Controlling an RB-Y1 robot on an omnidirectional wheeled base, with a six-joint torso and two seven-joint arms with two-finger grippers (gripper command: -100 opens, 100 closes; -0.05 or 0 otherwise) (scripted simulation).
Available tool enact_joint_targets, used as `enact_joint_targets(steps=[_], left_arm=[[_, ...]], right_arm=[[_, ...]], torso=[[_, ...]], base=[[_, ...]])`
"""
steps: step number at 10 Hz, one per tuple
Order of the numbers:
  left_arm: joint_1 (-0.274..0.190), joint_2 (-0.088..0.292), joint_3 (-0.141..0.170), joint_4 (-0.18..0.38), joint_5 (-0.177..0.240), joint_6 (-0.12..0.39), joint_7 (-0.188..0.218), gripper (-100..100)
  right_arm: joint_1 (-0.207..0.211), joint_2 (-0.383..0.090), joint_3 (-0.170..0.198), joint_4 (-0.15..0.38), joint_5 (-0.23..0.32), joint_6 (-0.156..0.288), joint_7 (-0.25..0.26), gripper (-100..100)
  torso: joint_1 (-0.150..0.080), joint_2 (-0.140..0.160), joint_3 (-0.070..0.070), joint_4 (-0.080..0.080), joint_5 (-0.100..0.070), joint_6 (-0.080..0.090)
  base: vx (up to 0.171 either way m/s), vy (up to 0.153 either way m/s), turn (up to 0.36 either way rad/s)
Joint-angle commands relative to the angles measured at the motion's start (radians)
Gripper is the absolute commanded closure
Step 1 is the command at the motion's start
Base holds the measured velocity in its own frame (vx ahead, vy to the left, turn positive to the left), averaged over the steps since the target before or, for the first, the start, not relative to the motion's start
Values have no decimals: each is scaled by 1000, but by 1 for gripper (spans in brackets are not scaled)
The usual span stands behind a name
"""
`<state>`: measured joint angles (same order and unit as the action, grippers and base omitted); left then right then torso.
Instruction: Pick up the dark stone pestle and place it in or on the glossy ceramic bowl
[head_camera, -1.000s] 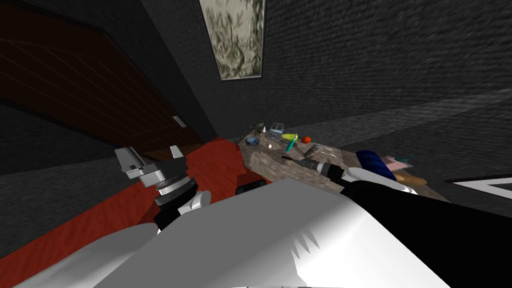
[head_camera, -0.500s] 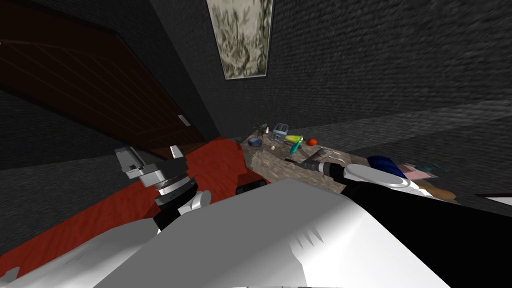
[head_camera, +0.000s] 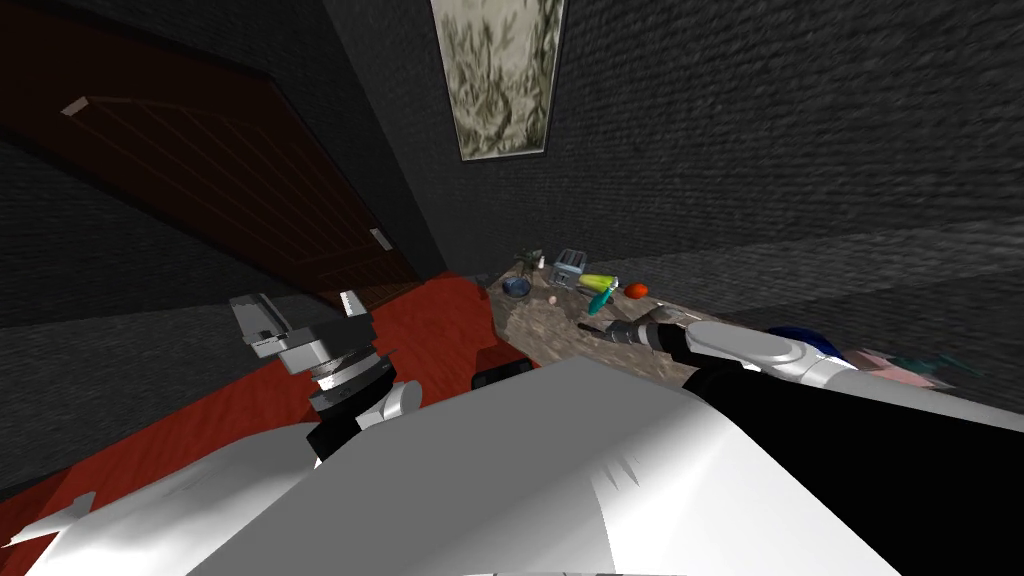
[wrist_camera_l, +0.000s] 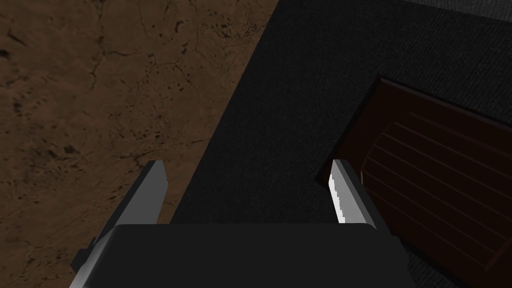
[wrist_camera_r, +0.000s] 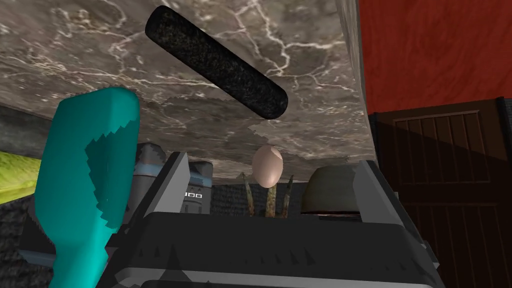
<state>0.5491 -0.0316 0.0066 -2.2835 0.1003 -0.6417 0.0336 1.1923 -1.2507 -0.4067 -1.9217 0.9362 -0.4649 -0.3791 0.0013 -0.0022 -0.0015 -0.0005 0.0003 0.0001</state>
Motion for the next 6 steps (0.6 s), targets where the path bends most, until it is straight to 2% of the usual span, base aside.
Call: enact_joint_targets(steps=[1,2,3,4,5,6], left_arm=[[0,0,0,0,0,0,0,0],[0,0,0,0,0,0,0,0],[0,0,0,0,0,0,0,0],[0,0,0,0,0,0,0,0],[0,0,0,0,0,0,0,0],[0,0,0,0,0,0,0,0]], right_arm=[[5,-39,6,12,18,-8,-1,-100],[23,-73,15,22,52,-11,-14,-100],[23,-96,15,22,52,-11,-14,-100],[39,-129,25,32,85,-15,-26,-100],[39,-151,25,32,85,-15,-26,-100],[53,-189,37,40,115,-19,-38,-100]], torso=[[0,0,0,0,0,0],[0,1,0,0,0,0],[0,1,0,0,0,0],[0,1,1,0,0,1],[0,1,1,0,0,0],[0,1,1,0,0,1]], base=[[32,0,79],[37,-2,108],[29,-3,74],[31,-2,150],[28,-8,61],[32,-10,101]])
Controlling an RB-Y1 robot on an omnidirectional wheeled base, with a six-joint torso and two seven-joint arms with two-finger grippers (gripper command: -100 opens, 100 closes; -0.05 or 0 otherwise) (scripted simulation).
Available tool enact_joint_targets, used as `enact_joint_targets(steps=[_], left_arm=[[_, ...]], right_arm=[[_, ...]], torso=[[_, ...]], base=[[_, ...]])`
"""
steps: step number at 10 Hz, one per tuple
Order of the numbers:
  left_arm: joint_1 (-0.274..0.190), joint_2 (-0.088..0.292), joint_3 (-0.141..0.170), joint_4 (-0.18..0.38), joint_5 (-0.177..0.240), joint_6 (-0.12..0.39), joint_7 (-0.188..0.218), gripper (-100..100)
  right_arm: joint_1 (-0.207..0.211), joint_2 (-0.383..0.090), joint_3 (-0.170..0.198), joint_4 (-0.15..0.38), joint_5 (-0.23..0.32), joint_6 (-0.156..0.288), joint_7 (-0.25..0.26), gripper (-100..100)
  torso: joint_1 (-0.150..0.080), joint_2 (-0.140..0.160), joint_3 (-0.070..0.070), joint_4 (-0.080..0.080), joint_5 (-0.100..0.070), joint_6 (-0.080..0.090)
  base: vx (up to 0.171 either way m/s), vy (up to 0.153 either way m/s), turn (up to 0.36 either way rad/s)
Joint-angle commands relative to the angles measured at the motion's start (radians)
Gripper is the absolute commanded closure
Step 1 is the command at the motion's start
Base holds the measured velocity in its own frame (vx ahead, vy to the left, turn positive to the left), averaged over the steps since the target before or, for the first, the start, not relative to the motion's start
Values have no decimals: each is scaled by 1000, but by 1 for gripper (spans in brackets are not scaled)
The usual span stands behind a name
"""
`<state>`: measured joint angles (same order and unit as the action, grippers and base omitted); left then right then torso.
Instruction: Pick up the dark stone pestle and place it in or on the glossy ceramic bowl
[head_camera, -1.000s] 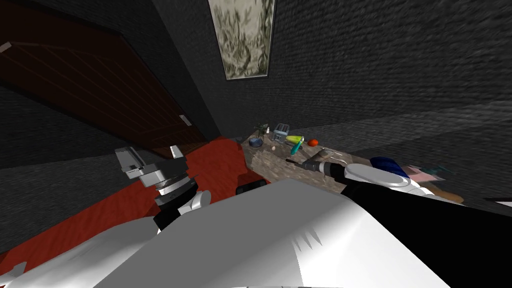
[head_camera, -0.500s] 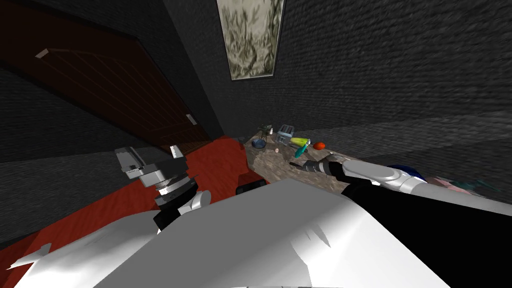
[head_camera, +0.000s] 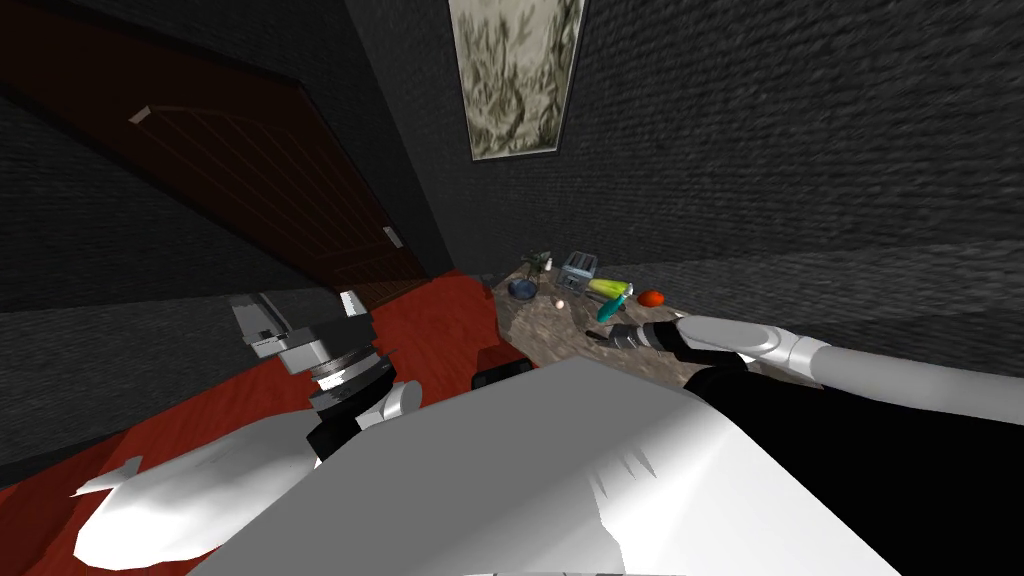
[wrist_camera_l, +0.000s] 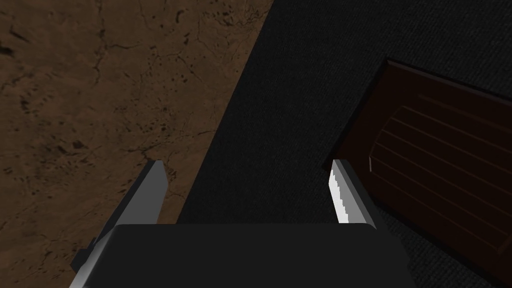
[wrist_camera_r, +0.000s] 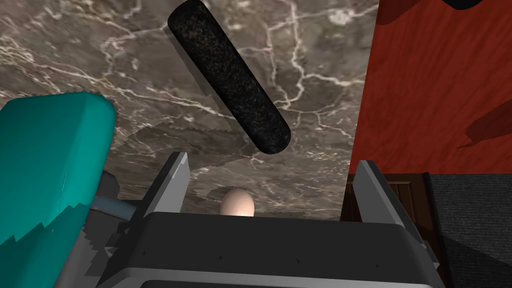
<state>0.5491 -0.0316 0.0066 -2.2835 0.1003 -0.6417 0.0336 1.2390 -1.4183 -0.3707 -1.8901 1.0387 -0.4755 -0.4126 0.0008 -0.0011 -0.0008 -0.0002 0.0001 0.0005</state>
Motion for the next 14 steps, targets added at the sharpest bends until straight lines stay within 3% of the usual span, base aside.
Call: enact_joint_targets(steps=[1,4,5,11,13,14], left_arm=[[0,0,0,0,0,0,0,0],[0,0,0,0,0,0,0,0],[0,0,0,0,0,0,0,0],[0,0,0,0,0,0,0,0],[0,0,0,0,0,0,0,0],[0,0,0,0,0,0,0,0]], right_arm=[[6,-36,1,9,12,-9,-5,-100],[30,-126,29,23,65,-16,-26,-100],[30,-133,29,23,65,-16,-26,-100],[65,-313,100,44,152,-31,-67,-100],[71,-352,121,46,169,-35,-76,-100],[63,-342,120,49,159,-34,-70,-100]], torso=[[0,0,0,0,0,0],[0,1,1,0,0,1],[0,1,1,0,0,0],[0,1,1,0,0,0],[0,2,1,1,0,1],[0,3,2,1,0,1]], base=[[24,-8,64],[18,-9,85],[15,-9,61],[10,-14,97],[-3,-16,65],[-1,-5,11]])
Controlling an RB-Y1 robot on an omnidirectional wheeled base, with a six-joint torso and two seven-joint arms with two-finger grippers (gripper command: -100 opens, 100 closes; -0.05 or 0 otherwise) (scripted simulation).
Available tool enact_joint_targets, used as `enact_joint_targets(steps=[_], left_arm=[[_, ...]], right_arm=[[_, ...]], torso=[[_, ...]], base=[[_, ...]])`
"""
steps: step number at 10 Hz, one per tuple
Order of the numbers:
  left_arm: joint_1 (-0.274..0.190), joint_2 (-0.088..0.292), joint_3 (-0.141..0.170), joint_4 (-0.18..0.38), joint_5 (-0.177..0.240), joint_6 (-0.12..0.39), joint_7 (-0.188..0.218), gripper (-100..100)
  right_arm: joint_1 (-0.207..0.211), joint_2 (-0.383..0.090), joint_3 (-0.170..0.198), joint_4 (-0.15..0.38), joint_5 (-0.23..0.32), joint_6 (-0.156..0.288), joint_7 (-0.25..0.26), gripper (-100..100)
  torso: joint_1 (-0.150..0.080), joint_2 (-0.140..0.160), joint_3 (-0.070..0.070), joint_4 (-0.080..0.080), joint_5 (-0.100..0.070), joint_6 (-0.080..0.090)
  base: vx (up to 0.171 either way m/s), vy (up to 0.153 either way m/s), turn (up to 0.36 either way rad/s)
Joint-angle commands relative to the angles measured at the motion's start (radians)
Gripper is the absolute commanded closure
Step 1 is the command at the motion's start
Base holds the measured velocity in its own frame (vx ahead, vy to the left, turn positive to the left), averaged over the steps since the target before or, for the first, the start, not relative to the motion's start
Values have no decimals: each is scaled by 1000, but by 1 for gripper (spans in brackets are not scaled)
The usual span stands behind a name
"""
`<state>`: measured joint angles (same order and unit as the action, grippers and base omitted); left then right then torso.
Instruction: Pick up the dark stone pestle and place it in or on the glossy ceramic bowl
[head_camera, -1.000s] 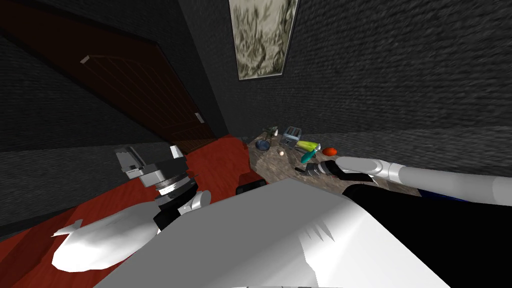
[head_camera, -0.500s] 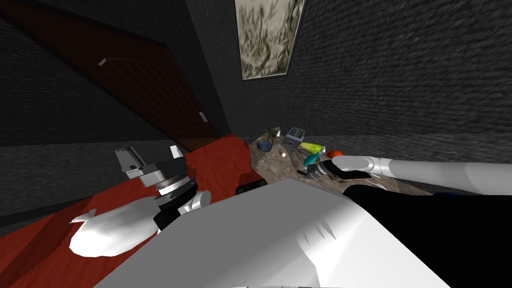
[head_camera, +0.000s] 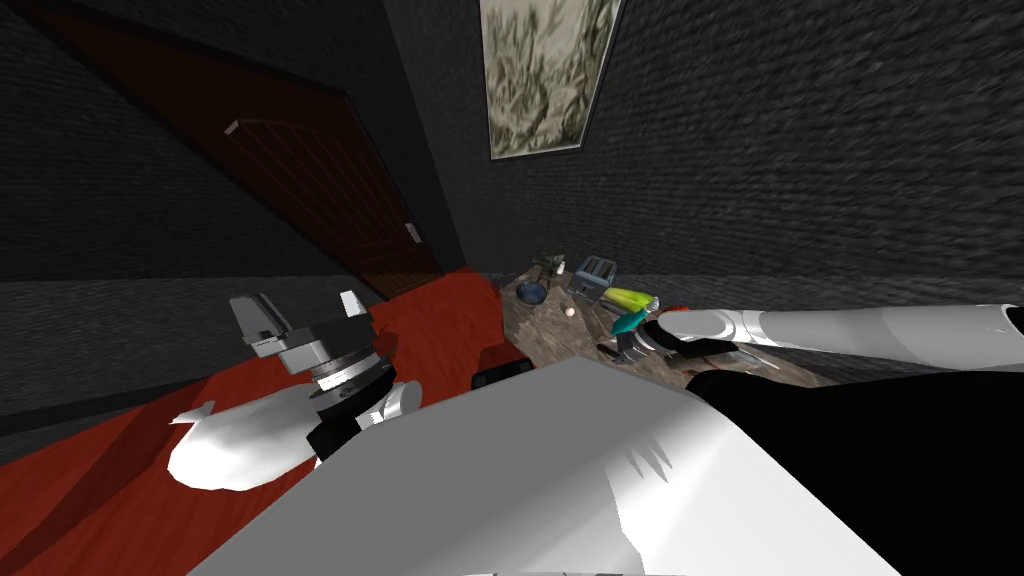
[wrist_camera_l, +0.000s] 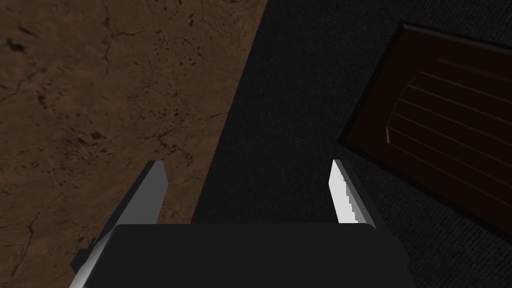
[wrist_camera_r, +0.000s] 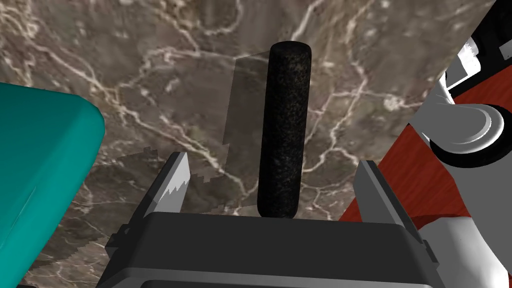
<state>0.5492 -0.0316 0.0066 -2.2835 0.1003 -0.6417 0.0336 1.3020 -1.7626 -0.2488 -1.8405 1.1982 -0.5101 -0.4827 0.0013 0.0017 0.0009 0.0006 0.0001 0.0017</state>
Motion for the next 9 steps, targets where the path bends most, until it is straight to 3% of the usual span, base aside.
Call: enact_joint_targets(steps=[1,2,3,4,5,7,9], left_arm=[[0,0,0,0,0,0,0,0],[0,0,0,0,0,0,0,0],[0,0,0,0,0,0,0,0],[0,0,0,0,0,0,0,0],[-1,0,0,0,0,0,0,0],[-1,0,0,0,0,0,0,0],[0,0,0,0,0,0,0,0]], right_arm=[[0,0,0,0,0,0,0,0],[-48,18,50,50,-50,-14,9,-100],[-48,18,58,64,-57,-14,9,-100],[-97,37,110,104,-103,-28,18,-100],[-97,37,116,128,-114,-28,18,-100],[-138,55,157,176,-170,-42,27,-100],[-145,55,174,191,-170,-42,27,-100]], torso=[[0,0,0,0,0,0],[0,0,0,0,0,0],[0,5,2,1,0,-2],[-1,8,5,2,0,-1],[-3,12,7,3,-1,-1],[-2,15,9,3,0,0],[-2,7,4,2,0,1]], base=[[0,0,0],[-104,-12,359],[-165,-31,360],[-210,-52,492],[-205,-40,385],[-203,-3,363],[-32,4,23]])
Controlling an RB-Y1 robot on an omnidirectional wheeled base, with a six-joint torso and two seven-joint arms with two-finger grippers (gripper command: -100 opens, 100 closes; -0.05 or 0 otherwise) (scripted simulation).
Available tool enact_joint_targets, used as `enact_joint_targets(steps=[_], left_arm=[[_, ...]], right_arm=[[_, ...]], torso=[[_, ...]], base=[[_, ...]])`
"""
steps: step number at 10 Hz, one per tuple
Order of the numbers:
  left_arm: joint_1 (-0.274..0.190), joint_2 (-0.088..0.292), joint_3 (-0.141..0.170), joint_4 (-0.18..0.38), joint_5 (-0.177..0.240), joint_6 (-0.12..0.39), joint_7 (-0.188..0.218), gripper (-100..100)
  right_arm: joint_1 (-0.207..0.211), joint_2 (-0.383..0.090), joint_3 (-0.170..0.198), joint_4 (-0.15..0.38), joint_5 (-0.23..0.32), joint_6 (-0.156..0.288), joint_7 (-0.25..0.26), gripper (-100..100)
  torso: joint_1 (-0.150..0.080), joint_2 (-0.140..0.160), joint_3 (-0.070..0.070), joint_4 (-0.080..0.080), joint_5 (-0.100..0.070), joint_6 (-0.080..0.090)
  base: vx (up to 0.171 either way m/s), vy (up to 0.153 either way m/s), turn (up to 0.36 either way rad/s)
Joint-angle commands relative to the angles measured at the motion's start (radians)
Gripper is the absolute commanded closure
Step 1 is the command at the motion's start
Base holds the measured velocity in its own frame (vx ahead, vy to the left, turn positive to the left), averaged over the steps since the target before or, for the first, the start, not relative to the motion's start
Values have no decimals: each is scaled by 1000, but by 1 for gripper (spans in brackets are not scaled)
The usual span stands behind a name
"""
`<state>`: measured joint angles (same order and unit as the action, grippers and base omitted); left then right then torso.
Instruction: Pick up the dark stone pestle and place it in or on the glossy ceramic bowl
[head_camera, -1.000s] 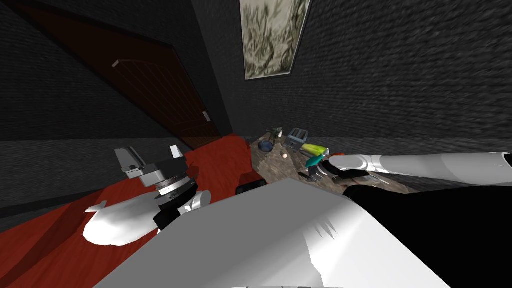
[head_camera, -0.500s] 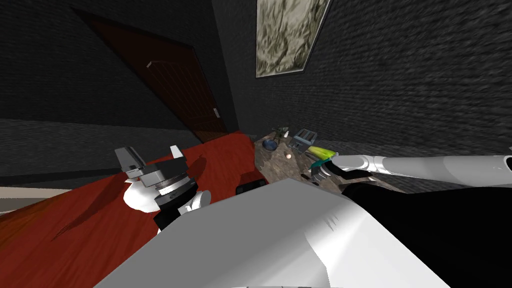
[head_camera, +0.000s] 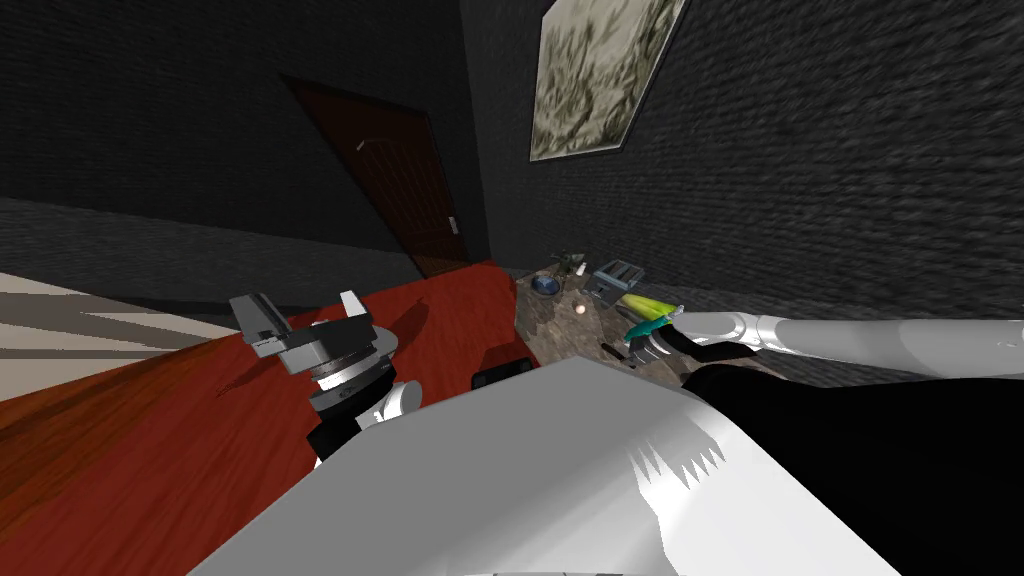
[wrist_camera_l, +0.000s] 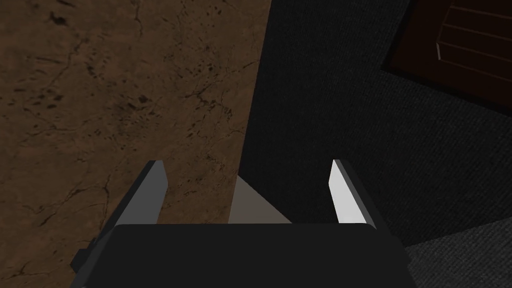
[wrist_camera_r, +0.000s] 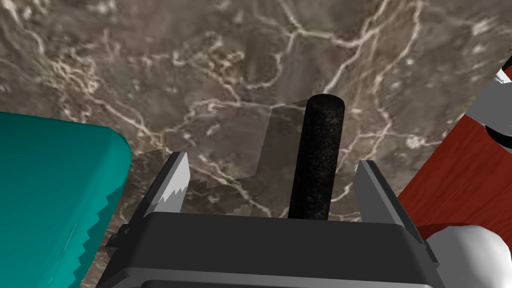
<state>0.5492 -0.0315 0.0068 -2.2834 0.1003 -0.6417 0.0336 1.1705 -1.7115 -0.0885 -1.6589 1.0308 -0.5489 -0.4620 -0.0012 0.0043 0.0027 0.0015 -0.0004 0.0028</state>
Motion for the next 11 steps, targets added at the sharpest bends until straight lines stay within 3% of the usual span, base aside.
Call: enact_joint_targets(steps=[1,3,4,5,6,7,9,10,11], left_arm=[[0,0,0,0,0,0,0,0],[0,0,0,0,0,0,0,0],[0,0,0,0,0,0,0,0],[0,0,0,0,0,0,0,0],[0,0,0,0,0,0,0,0],[-1,0,0,0,0,0,0,0],[0,0,0,0,0,0,0,0],[0,0,0,0,0,0,0,0],[0,0,0,0,0,0,0,0]], right_arm=[[-50,22,50,50,-50,-17,15,-100],[-62,22,72,74,-60,-17,15,-100],[-102,40,110,119,-107,-31,24,-100],[-110,40,130,138,-116,-31,24,-100],[-159,58,188,182,-149,-45,33,-100],[-159,58,188,201,-173,-45,33,-100],[-207,76,246,259,-230,-59,41,-100],[-255,94,292,289,-257,-73,50,-100],[-255,94,305,324,-286,-73,50,-100]], torso=[[0,0,0,0,0,0],[0,5,3,1,0,-1],[-1,3,2,1,0,0],[-1,6,3,1,-1,-2],[-3,5,3,2,-2,-2],[-2,8,4,2,-2,-2],[-6,7,4,2,-3,-2],[-7,6,3,2,-3,-2],[-5,8,5,2,-3,0]], base=[[-128,21,376],[-108,4,226],[-159,6,328],[-162,15,362],[-210,67,398],[-188,39,423],[-168,17,371],[-194,62,573],[-156,86,210]])
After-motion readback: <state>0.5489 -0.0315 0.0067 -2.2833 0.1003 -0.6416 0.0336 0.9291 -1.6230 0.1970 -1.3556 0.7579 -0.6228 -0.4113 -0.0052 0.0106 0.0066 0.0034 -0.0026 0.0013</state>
